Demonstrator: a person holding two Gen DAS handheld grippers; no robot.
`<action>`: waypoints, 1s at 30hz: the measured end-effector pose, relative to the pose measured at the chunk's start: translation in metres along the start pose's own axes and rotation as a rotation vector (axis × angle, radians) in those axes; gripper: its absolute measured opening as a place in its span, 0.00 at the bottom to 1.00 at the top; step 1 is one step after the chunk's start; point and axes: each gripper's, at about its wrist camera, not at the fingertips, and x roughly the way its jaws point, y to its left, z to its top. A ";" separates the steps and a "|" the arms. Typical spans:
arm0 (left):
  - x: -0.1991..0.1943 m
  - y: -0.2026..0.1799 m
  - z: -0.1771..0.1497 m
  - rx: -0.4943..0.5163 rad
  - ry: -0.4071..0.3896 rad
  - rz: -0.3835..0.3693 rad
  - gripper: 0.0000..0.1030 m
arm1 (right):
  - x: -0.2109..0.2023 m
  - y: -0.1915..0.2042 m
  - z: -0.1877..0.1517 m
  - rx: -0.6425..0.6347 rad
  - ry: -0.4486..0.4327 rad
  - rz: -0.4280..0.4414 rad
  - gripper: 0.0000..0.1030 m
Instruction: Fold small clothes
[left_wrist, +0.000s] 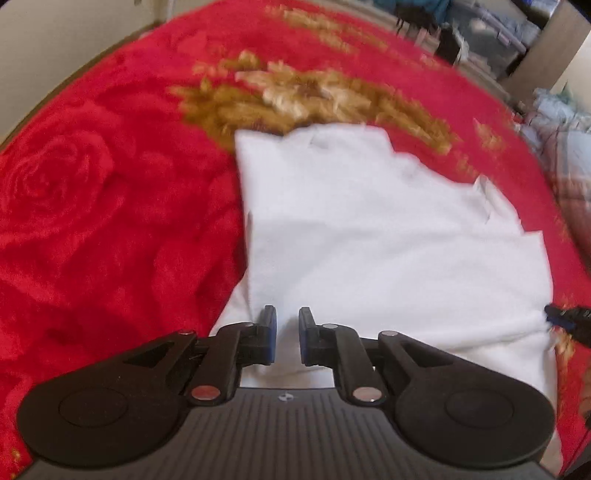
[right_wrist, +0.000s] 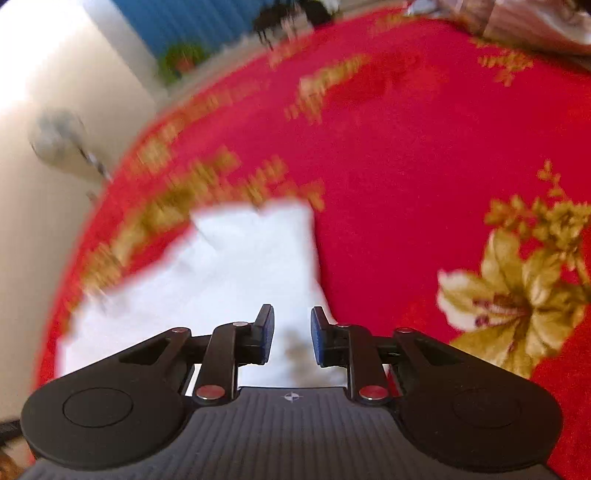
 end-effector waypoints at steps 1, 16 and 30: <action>-0.005 0.001 0.000 0.000 -0.014 -0.003 0.14 | 0.003 -0.002 -0.002 0.007 0.000 -0.008 0.21; -0.055 -0.025 -0.020 0.120 -0.266 0.051 0.21 | -0.059 0.021 -0.014 -0.187 -0.139 0.023 0.24; -0.186 -0.050 -0.140 0.190 -0.342 -0.020 0.30 | -0.234 -0.005 -0.074 -0.232 -0.267 0.086 0.26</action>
